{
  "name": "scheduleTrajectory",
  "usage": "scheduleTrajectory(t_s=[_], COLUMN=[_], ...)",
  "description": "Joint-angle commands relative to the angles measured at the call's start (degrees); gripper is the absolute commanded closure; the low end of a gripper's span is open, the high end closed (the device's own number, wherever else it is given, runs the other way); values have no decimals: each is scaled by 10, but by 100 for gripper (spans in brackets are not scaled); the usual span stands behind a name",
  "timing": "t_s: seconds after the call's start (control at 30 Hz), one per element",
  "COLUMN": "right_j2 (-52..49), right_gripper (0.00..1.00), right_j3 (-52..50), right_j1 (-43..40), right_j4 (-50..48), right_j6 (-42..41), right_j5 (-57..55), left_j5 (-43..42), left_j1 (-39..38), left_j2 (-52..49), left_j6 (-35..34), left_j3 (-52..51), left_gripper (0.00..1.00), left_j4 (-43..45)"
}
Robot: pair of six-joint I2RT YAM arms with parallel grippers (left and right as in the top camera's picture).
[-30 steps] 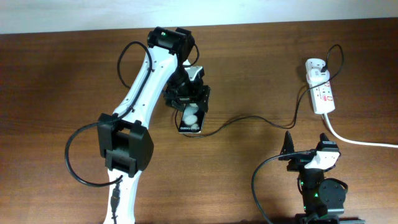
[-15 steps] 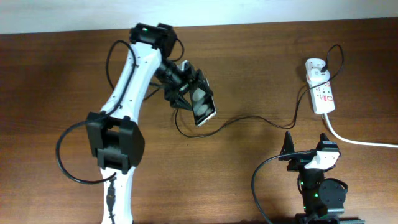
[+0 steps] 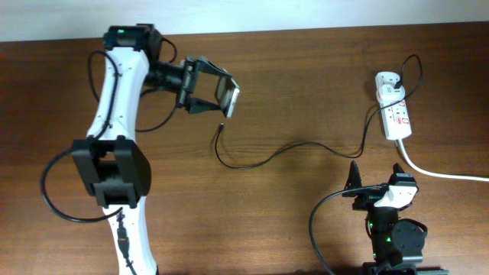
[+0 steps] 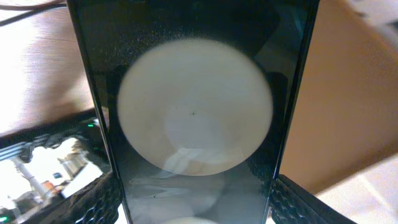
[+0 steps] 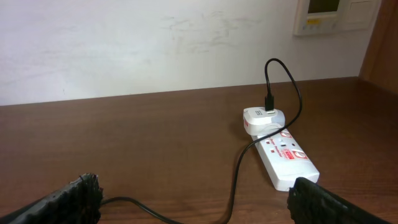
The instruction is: Plug charger to phone and switch on socket
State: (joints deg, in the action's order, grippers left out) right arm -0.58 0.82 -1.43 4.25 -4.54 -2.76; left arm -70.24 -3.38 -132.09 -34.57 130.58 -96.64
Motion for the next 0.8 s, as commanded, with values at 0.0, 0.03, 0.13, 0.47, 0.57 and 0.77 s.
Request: scheduleTrajectory(t_s=[0.0,0.03,0.13,0.47,0.57,0.77], right_j2=[4,4,4,4,4,4], right_gripper=[1,1,1,1,1,1], right_j3=[-5,-5,-5,-5,-5,-5], right_j1=[4,4,4,4,4,4], right_j4=[2,2,2,2,2,2], right_j6=[-2,-2,-2,-2,-2,-2], right_j5=[2,2,2,1,2,2], left_j5=[-100,-118,-166,-163,-115,-79], left_j1=[34,46,76,124,124,120], left_j2=[19,19,19,19,19,19], left_j6=[-8,-8,-40,-76,-77,-76], left_j3=[0,-1,-1,0,-1,0], left_gripper=[100,100,100,100,100,100], left_j4=[-1,-1,-1,-1,-1,-1])
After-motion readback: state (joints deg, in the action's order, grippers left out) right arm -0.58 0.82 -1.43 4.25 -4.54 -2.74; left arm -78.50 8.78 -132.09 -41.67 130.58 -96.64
